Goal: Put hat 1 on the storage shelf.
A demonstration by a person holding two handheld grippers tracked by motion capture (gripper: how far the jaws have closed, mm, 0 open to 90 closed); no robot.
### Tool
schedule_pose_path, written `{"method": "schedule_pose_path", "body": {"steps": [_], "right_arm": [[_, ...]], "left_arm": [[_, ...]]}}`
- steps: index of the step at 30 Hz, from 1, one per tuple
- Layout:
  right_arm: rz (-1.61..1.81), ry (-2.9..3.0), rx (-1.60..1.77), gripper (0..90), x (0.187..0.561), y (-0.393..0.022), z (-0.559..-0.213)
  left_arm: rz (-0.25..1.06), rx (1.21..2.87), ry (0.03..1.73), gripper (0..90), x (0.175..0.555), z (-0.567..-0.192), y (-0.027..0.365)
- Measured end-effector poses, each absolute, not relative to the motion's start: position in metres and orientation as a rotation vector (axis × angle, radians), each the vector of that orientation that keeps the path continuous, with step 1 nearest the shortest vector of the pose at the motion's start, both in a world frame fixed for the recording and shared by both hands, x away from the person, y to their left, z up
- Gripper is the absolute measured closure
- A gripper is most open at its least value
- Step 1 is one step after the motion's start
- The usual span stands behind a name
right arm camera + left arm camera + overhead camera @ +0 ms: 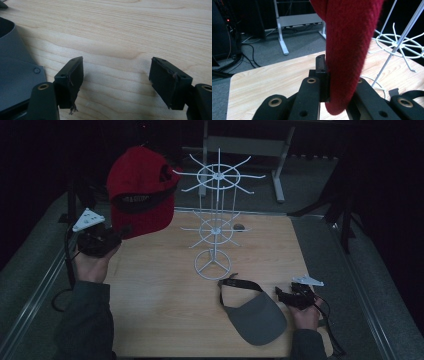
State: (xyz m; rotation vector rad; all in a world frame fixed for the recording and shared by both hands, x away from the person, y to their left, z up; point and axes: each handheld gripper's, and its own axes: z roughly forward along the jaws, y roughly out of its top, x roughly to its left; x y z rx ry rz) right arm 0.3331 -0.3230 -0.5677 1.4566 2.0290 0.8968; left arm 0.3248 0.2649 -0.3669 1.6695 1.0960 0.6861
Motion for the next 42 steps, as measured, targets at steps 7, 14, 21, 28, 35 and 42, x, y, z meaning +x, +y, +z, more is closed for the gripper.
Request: {"method": "schedule_pose_path", "body": {"steps": [7, 14, 21, 28, 35, 42], "right_arm": [[0.897, 2.029, 1.457, 27.7, 0.333, -0.323, -0.568], [0.897, 2.029, 1.457, 27.7, 0.333, -0.323, -0.568], [0.897, 2.029, 1.457, 27.7, 0.333, -0.323, -0.568], [0.897, 2.03, 1.457, 27.7, 0.333, -0.323, -0.568], [0.897, 2.029, 1.457, 27.6, 0.333, -0.323, -0.568], [0.897, 2.029, 1.457, 27.7, 0.333, -0.323, -0.568]], "left_arm": [[0.687, 1.662, 1.084, 85.9, 0.324, -0.361, 0.264], [0.67, 1.619, 1.085, 85.9, 0.325, -0.355, 0.261], [0.668, 1.599, 1.089, 85.9, 0.324, -0.354, 0.261], [0.65, 1.576, 1.092, 85.9, 0.325, -0.353, 0.263], [0.65, 1.561, 1.092, 85.8, 0.322, -0.349, 0.262], [0.647, 1.552, 1.088, 85.8, 0.321, -0.345, 0.261]]}}
